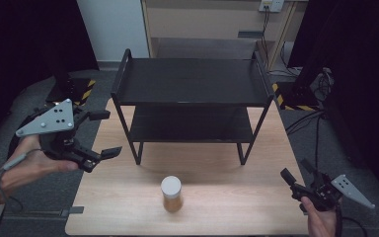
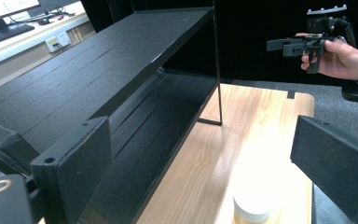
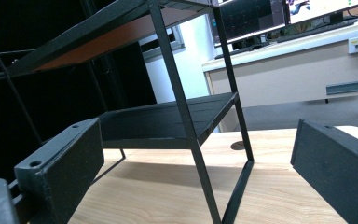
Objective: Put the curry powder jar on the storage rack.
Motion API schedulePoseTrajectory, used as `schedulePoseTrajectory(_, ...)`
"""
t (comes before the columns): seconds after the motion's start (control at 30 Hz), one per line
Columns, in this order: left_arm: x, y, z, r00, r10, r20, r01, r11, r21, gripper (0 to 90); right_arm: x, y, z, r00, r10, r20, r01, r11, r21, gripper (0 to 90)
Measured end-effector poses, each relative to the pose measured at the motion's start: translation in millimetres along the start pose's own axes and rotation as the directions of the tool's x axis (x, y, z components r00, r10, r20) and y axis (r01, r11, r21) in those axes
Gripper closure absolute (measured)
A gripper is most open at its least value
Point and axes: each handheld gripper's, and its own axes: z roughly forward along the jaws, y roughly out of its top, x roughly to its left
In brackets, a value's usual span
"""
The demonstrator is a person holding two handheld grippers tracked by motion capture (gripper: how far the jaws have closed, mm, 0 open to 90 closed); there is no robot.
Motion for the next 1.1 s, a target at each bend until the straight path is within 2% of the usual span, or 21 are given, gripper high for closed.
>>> schedulePoseTrajectory(0.2,1.7,-0.4,6.8,0.9997,-0.009,0.020,0.009,0.9998,0.017,4.6,-0.7,-0.1,0.3,1.0000,0.002,-0.002,-0.002,1.000,-0.001,2.5)
schedulePoseTrajectory(0.33,5.2,8.2,20.4,0.9978,-0.004,0.066,-0.002,0.9955,0.095,5.0,-0.9,0.0,1.4,1.0000,0.000,-0.007,0.000,1.000,-0.001,2.7)
schedulePoseTrajectory(0.37,5.2,8.2,20.4,0.9978,-0.004,0.066,-0.002,0.9955,0.095,5.1,-0.9,0.0,1.4,1.0000,0.000,-0.007,0.000,1.000,-0.001,2.7)
schedulePoseTrajectory(0.4,5.2,9.7,26.0,0.9973,0.000,0.074,-0.008,0.9931,0.117,5.3,-0.5,0.3,1.8,1.0000,-0.002,-0.007,0.002,1.000,0.003,2.7)
schedulePoseTrajectory(0.63,7.3,7.6,41.7,0.9951,-0.003,0.099,-0.012,0.9890,0.148,6.4,-0.8,0.1,1.1,1.0000,-0.002,-0.005,0.002,1.000,-0.002,2.8)
schedulePoseTrajectory(0.67,6.2,8.5,49.2,0.9949,0.005,0.101,-0.023,0.9836,0.179,6.7,-1.0,0.0,1.2,1.0000,-0.001,-0.005,0.001,1.000,-0.001,2.8)
schedulePoseTrajectory(0.7,6.2,8.5,49.2,0.9949,0.005,0.101,-0.023,0.9836,0.179,7.1,-1.0,0.0,1.2,1.0000,-0.001,-0.005,0.001,1.000,-0.001,2.8)
schedulePoseTrajectory(0.77,7.6,8.0,58.7,0.9927,-0.001,0.120,-0.024,0.9785,0.205,7.0,-1.1,-0.1,2.0,1.0000,-0.001,-0.009,0.001,1.000,0.000,2.9)
schedulePoseTrajectory(0.9,5.2,8.7,75.5,0.9898,0.017,0.141,-0.052,0.9668,0.250,6.9,-0.4,0.3,1.8,0.9999,-0.005,-0.009,0.005,1.000,0.001,2.9)
schedulePoseTrajectory(0.97,4.5,6.3,84.2,0.9879,0.016,0.154,-0.057,0.9629,0.264,6.9,-0.6,0.3,1.5,1.0000,-0.006,-0.008,0.006,1.000,0.000,2.9)
schedulePoseTrajectory(1.03,4.8,3.1,90.3,0.9855,0.013,0.169,-0.059,0.9620,0.267,6.9,-0.7,0.4,1.4,1.0000,-0.006,-0.008,0.006,1.000,0.000,2.9)
schedulePoseTrajectory(1.07,6.0,-0.8,98.8,0.9829,0.005,0.184,-0.056,0.9608,0.271,6.9,-0.9,0.3,1.4,0.9999,-0.006,-0.009,0.006,1.000,0.000,2.9)
schedulePoseTrajectory(1.1,6.0,-0.8,98.8,0.9829,0.005,0.184,-0.056,0.9608,0.271,7.0,-0.9,0.3,1.4,0.9999,-0.006,-0.009,0.006,1.000,0.000,2.9)
